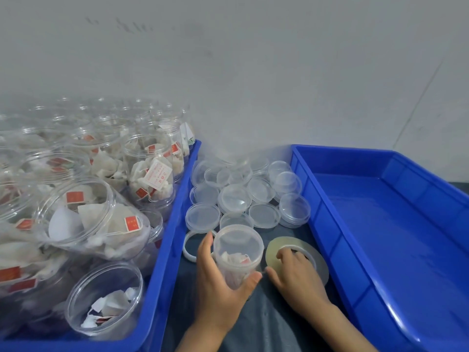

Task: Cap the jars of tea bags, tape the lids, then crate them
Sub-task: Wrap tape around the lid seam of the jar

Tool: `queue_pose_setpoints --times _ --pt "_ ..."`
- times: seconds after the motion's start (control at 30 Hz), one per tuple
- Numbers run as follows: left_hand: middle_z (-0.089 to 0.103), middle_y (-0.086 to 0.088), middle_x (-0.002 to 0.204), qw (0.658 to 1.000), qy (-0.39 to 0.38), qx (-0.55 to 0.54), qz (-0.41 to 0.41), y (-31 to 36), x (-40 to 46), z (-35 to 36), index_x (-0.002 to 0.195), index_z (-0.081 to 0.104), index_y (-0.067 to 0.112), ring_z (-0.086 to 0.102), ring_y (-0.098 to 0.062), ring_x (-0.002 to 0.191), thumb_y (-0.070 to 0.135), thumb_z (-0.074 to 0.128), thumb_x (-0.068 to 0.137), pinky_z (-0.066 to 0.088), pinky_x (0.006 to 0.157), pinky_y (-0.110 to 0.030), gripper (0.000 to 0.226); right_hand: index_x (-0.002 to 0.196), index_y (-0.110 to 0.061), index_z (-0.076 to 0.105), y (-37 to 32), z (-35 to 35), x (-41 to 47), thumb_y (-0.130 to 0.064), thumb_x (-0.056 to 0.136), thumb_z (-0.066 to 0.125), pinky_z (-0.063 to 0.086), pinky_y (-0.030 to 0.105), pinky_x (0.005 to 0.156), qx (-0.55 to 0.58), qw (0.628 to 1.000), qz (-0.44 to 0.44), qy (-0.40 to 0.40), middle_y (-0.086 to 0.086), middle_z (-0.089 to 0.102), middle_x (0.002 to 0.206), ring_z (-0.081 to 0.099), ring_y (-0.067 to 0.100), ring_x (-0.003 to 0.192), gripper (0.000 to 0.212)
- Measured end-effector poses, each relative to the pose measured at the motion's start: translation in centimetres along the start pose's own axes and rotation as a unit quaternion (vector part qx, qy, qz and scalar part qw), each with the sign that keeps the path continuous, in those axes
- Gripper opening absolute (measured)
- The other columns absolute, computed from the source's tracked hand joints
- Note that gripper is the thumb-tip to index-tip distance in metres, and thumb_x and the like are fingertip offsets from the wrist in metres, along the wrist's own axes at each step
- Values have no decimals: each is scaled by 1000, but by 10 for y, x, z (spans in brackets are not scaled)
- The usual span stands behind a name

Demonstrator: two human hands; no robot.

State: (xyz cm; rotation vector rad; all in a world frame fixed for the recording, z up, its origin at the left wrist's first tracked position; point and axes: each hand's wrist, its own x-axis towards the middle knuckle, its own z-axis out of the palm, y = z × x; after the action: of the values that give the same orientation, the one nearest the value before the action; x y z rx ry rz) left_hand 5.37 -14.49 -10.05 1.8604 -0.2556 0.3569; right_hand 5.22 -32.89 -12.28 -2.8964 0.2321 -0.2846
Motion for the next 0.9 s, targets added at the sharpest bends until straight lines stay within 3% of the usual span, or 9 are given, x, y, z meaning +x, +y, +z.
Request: queue_pose_setpoints --times 0.1,0.23,0.3,0.37,0.43,0.57,0.7,0.8,0.9 --pt "41 3 143 999 -31 18 -27 -9 -1 3 144 27 14 45 -11 126 65 77 48 37 95 -18 120 112 -23 44 2 5 -7 -60 91 39 30 25 76 10 1000 -16 -13 -5 51 110 42 14 97 44" --pt "45 5 141 999 -21 16 -33 -13 1 6 144 30 17 47 -11 125 66 75 51 43 97 -27 114 128 -26 39 3 -6 -3 -50 95 39 29 29 98 56 995 -16 -79 -8 42 128 36 13 117 41" --pt "47 8 138 999 -11 0 -35 -15 0 6 143 33 19 47 -8 124 57 79 52 44 97 -28 109 128 -28 43 -5 -19 -2 -35 97 44 27 26 103 79 995 -22 -53 -11 43 130 35 11 122 32" --pt "50 17 130 999 -1 -11 -41 -15 -1 7 140 35 26 49 -4 119 51 86 50 44 91 -24 107 115 -32 52 -18 -35 -7 -17 93 53 37 22 96 178 983 -28 19 -19 52 114 46 0 111 27" --pt "50 27 121 999 12 -19 -49 -11 -1 8 135 36 36 52 -2 112 60 87 41 43 87 -21 109 107 -42 52 -33 -51 -17 -8 89 59 41 15 82 282 957 -22 60 -25 57 101 52 -8 98 39" --pt "45 30 121 998 24 -44 -31 17 10 12 130 25 50 48 2 112 66 77 39 41 84 -14 106 127 -48 32 -54 -85 -29 -11 84 65 39 6 86 344 935 -68 48 -28 53 112 47 -13 105 66" --pt "40 29 123 998 5 -47 46 66 41 29 130 24 45 45 10 112 47 83 51 42 89 -14 99 109 -68 37 -58 -143 -17 -19 78 70 50 12 74 436 897 -61 29 -26 59 105 59 -6 96 67" --pt "44 31 115 994 -12 -48 102 101 69 54 123 33 35 46 12 106 37 83 58 40 86 -8 82 121 -54 44 -42 -172 6 -40 73 69 46 12 65 328 940 -28 90 -16 60 103 61 3 89 56" --pt "50 7 130 992 -52 24 113 127 97 83 137 32 23 43 -14 121 51 77 62 41 99 -35 92 125 -33 57 -14 -189 36 -41 81 66 40 11 65 266 953 14 142 -5 62 101 57 10 90 46"
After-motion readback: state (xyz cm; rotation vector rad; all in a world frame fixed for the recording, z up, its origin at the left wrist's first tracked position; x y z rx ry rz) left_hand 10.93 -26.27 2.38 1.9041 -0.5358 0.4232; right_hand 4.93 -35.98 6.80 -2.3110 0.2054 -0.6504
